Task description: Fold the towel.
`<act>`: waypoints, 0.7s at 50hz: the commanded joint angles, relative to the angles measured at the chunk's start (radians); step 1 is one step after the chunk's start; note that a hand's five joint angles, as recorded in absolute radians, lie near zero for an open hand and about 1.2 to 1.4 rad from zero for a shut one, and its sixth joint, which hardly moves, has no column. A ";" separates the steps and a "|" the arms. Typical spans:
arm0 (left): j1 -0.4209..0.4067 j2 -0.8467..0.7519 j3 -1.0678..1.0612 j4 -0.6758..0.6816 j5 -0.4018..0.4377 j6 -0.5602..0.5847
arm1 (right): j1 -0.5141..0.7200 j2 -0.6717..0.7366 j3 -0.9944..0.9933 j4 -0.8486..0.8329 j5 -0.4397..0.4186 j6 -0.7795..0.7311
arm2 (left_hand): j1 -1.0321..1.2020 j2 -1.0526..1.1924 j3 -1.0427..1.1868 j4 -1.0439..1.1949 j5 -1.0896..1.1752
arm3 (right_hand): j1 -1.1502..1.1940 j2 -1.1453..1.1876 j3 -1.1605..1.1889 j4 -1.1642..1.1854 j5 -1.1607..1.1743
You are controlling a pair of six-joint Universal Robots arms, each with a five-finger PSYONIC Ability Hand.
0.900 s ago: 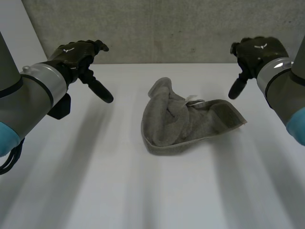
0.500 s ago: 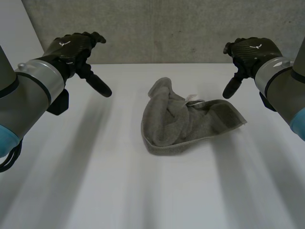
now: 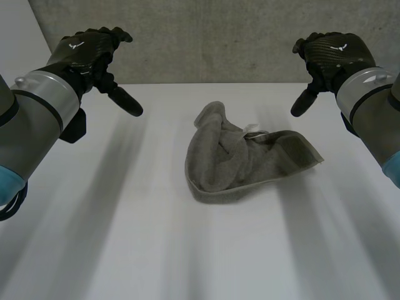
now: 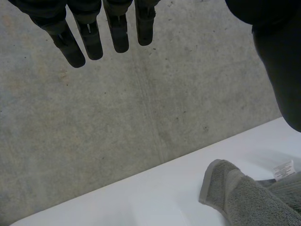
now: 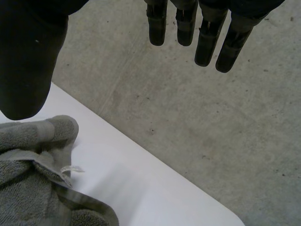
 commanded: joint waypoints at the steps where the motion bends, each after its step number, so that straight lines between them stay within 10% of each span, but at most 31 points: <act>1: -0.004 -0.014 -0.004 0.000 0.009 0.008 | -0.001 -0.013 -0.002 -0.015 0.003 -0.024 | -0.023 -0.020 -0.007 -0.020 -0.019 | -0.052 -0.066 -0.062 -0.073 -0.057; 15: -0.076 -0.255 -0.095 0.197 0.179 0.350 | 0.000 -0.007 0.222 0.162 -0.139 -0.453 | 0.042 0.044 0.058 0.045 0.046 | -0.052 -0.066 -0.062 -0.073 -0.057; 25: -0.105 -0.446 -0.038 0.240 0.411 0.597 | -0.007 0.105 0.462 -0.262 -0.152 -0.463 | 0.206 0.209 0.222 0.209 0.210 | 0.034 0.021 0.025 0.013 0.030; 35: -0.116 -0.607 0.117 0.217 0.435 0.718 | -0.006 0.206 0.476 -0.454 -0.152 -0.460 | 0.268 0.270 0.284 0.271 0.272 | 0.313 0.300 0.304 0.292 0.309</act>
